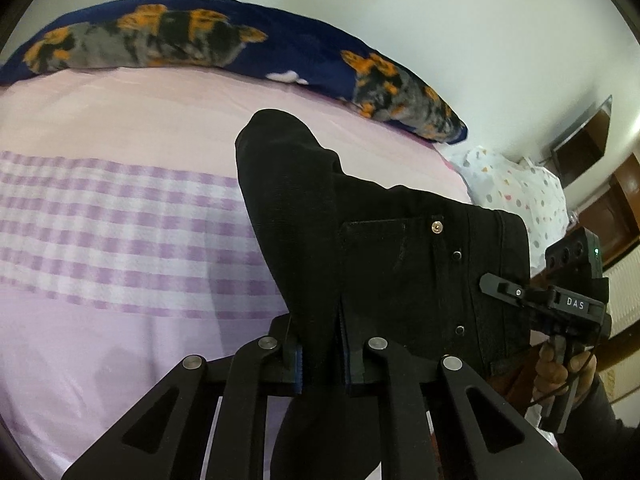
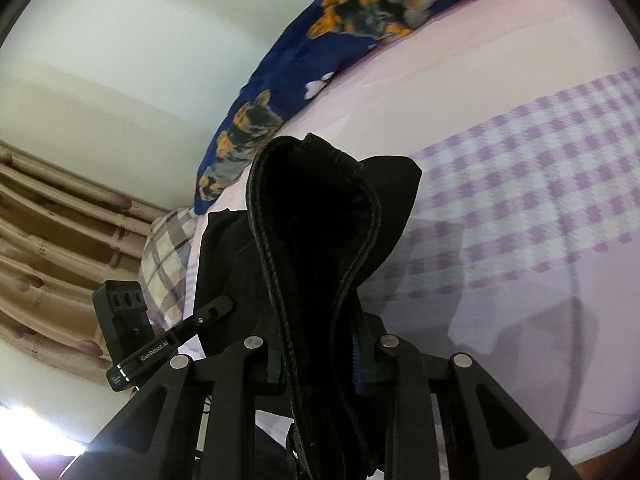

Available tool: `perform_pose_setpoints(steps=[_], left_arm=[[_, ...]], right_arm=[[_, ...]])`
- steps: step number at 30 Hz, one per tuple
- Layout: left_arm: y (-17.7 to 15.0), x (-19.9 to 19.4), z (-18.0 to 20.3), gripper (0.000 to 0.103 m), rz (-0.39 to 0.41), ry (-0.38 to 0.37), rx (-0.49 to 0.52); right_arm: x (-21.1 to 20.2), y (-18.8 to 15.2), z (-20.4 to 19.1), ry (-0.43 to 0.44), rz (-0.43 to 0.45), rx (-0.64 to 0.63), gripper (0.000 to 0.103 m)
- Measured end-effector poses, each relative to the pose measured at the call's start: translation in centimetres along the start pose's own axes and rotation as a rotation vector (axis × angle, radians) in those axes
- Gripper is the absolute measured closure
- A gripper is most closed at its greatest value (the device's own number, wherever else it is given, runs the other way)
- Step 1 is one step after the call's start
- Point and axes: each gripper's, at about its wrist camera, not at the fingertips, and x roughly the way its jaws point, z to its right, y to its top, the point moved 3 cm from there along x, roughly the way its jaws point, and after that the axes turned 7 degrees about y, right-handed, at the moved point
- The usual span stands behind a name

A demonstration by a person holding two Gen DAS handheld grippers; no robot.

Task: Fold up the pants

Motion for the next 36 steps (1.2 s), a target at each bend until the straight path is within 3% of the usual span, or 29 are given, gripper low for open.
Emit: perform_pose_setpoints(steps=[16,36], left_arm=[[4.0,-3.8,-6.9,0.09,0.086,0.115,-0.042],[10.2,0.4,-10.7,0.09,0.053,0.153,-0.053]], right_arm=[[7.9,2.7,-5.2,0.096,-0.04,-0.04,0.082],[13.0,8.2,-4.9,0.061,-0.059,-0.005,0.082]])
